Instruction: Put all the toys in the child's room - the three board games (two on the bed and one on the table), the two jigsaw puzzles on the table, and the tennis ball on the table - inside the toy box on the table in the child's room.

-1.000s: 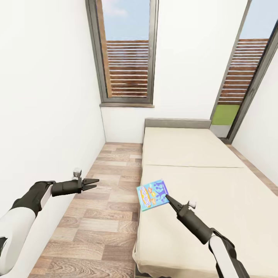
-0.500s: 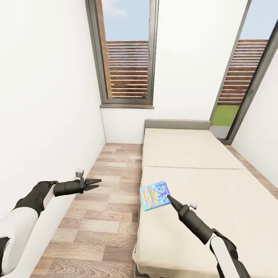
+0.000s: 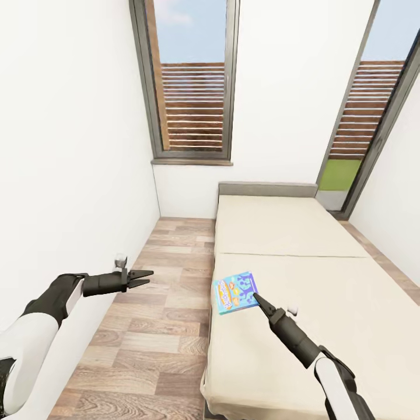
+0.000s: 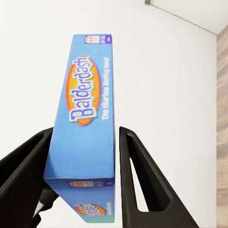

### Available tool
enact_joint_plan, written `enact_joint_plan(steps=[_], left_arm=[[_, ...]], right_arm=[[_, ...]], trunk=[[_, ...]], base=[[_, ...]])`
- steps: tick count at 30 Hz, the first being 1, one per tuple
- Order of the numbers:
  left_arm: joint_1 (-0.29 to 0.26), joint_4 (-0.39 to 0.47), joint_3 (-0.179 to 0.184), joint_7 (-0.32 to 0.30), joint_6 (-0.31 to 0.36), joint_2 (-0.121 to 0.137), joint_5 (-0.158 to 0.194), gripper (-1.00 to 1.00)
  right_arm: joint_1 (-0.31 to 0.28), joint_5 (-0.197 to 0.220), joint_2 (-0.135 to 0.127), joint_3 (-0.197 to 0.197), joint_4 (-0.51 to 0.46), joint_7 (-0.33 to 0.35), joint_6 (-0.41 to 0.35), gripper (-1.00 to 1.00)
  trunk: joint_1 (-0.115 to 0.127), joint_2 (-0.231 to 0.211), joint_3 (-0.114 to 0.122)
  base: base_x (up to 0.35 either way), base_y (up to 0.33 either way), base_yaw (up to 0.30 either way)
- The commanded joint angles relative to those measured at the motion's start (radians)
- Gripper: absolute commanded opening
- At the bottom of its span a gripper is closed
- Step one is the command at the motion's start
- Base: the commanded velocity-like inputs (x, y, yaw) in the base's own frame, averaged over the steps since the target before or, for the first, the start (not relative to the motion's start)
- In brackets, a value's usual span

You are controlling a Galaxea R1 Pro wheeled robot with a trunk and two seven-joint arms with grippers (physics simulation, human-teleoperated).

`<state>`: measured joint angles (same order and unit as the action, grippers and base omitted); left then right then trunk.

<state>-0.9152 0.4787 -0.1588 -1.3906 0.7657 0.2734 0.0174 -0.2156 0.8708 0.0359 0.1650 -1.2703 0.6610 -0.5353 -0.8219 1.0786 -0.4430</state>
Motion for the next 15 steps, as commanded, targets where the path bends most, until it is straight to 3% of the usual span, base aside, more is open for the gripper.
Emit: enact_joint_plan(steps=[1, 15], left_arm=[[-0.001, 0.0, -0.001, -0.002, 0.01, -0.001, 0.001, 1.0], [-0.001, 0.0, 0.001, -0.004, 0.01, 0.001, 0.001, 1.0]], right_arm=[[-0.001, 0.004, 0.001, 0.002, 0.002, 0.001, -0.003, -1.0], [-0.001, 0.004, 0.0, 0.002, 0.009, 0.0, 0.014, -1.0]], trunk=[[0.004, -0.007, 0.002], [0.058, -0.105, 0.046]], base=[[0.0, 0.0, 0.0], [0.0, 0.0, 0.0]])
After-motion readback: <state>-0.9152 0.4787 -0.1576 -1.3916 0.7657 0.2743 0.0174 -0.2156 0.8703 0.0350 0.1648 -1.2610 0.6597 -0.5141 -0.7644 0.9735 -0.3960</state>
